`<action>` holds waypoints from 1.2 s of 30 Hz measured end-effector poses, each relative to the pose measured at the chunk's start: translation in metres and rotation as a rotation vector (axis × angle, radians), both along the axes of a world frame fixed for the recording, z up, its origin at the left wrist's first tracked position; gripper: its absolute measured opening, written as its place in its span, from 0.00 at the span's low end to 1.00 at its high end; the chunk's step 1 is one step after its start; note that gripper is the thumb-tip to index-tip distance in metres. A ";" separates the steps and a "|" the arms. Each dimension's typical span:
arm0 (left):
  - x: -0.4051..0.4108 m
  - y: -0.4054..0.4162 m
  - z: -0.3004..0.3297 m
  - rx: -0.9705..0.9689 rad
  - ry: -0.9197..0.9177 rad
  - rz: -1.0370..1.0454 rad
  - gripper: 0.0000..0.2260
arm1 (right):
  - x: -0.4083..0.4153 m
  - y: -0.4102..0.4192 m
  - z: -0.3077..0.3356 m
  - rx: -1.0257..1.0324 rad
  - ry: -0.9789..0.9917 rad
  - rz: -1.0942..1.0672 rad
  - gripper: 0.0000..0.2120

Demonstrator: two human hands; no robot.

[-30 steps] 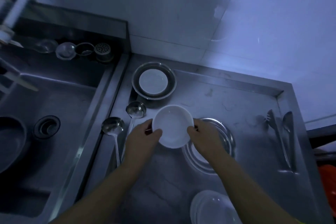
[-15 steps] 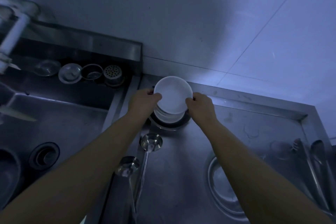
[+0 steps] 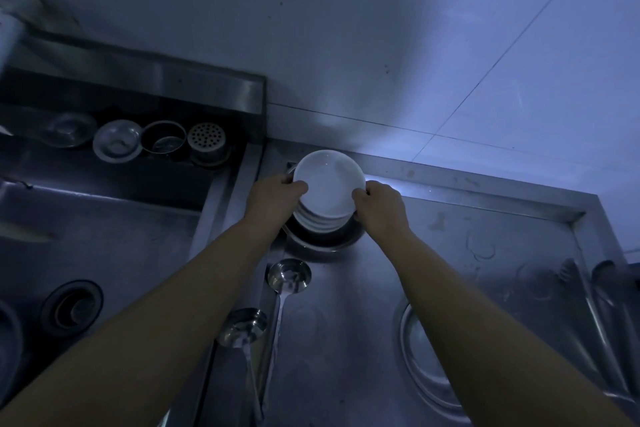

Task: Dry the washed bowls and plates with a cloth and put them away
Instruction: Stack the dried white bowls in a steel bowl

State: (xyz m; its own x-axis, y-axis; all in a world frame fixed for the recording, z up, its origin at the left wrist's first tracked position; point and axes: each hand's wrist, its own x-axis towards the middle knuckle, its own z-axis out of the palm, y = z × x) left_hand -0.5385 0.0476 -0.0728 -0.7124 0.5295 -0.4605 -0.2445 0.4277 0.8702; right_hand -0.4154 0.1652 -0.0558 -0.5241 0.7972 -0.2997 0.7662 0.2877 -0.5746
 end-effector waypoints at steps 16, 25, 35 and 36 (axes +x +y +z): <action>0.109 -0.052 0.045 -0.037 0.518 -0.089 0.24 | 0.116 -0.040 0.045 -0.213 0.406 -0.025 0.11; 0.286 -0.109 0.026 -0.146 0.398 -0.412 0.21 | 0.287 -0.082 0.060 -0.170 0.304 0.098 0.11; 0.407 -0.148 -0.003 -0.272 0.221 -0.509 0.26 | 0.433 -0.114 0.012 -0.117 -0.080 0.117 0.16; 0.412 -0.148 -0.003 -0.289 0.235 -0.534 0.25 | 0.437 -0.119 0.008 -0.134 -0.100 0.134 0.15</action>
State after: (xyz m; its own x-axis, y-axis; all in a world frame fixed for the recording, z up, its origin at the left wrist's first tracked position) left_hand -0.1261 -0.1004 -0.0761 -0.4844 0.7168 -0.5015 0.2489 0.6625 0.7065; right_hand 0.0218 0.0467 -0.0474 -0.5847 0.6723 -0.4541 0.7816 0.3169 -0.5373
